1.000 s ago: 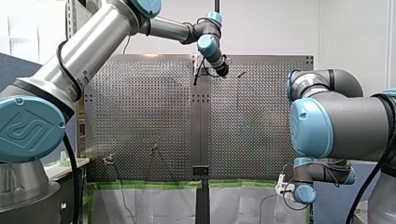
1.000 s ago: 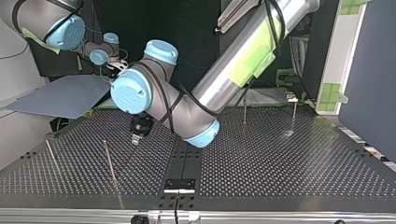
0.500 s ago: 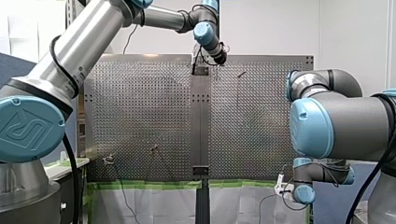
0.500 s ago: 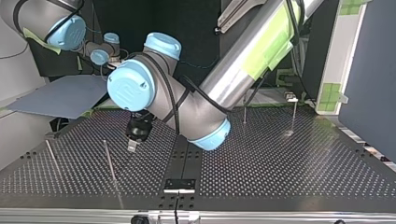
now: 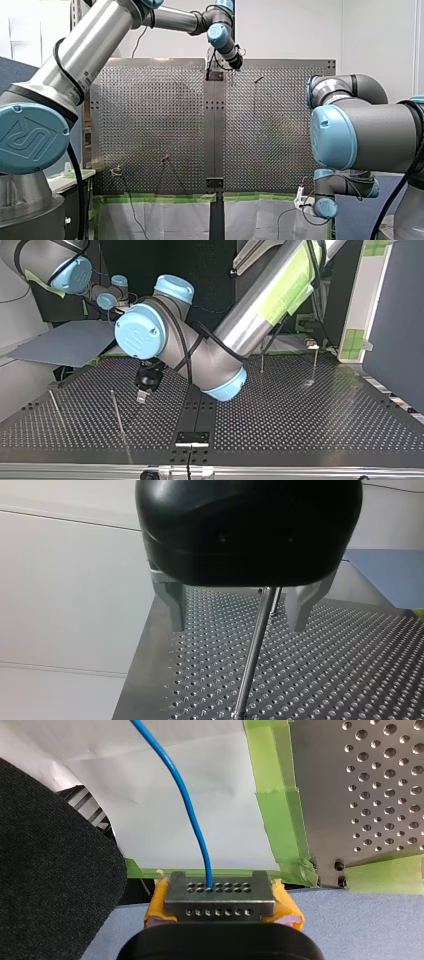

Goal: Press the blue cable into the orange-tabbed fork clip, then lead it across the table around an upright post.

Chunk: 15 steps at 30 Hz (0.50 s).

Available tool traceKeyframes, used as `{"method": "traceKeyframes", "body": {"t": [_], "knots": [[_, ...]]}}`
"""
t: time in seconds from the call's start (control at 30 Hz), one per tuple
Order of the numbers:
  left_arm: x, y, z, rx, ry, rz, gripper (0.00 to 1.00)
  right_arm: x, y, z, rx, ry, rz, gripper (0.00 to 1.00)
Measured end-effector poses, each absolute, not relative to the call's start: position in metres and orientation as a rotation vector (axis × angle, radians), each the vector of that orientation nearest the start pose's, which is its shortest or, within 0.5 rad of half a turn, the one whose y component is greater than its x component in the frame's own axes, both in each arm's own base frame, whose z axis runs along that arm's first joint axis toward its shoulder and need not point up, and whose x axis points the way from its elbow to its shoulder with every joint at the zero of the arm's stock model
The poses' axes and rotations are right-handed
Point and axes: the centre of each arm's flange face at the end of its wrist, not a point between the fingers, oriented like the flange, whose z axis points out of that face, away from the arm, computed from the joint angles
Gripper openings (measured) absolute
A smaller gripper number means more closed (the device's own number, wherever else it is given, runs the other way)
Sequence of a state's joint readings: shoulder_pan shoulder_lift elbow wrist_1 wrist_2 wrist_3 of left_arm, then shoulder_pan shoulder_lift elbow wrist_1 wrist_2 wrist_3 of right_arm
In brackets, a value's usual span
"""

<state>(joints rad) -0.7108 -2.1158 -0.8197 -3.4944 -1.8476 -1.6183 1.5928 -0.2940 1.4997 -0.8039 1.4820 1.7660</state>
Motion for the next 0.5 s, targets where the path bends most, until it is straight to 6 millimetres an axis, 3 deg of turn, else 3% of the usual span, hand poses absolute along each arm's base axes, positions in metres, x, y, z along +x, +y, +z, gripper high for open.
{"method": "traceKeyframes", "body": {"t": [0.5], "knots": [[0.4496,-0.5269,0.4936,0.347,1.687,-0.338,0.98,0.1556,-0.5957,-0.2113,1.462,-1.638,1.191,0.00]]}}
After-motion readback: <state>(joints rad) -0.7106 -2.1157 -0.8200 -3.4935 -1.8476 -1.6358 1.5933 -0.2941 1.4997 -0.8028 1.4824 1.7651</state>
